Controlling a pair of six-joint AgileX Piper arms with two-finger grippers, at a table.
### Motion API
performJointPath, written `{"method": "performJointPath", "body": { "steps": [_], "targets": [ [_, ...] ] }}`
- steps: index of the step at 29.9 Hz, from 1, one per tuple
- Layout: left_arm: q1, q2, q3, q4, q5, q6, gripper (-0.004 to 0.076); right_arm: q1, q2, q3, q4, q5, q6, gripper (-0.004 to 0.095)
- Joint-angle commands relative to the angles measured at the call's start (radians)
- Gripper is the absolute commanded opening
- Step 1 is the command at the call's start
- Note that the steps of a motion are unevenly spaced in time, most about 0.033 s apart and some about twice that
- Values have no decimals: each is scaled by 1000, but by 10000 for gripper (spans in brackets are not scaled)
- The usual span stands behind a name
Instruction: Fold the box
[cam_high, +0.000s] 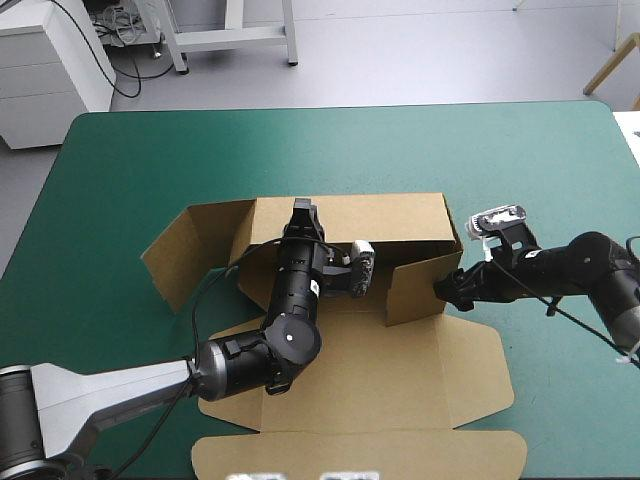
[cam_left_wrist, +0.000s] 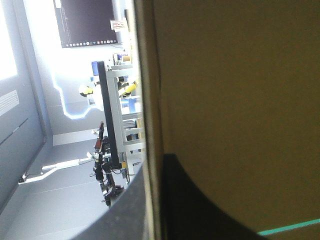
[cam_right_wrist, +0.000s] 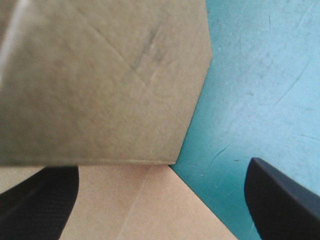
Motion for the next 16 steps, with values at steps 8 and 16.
{"method": "performJointPath", "body": {
  "steps": [8, 16],
  "targets": [
    [-6, -34, -26, 117, 21, -9, -10, 265, -147, 111, 4, -489, 110, 819],
    [-6, -34, -26, 117, 21, -9, -10, 308, -174, 124, -87, -564, 223, 651]
  ]
}}
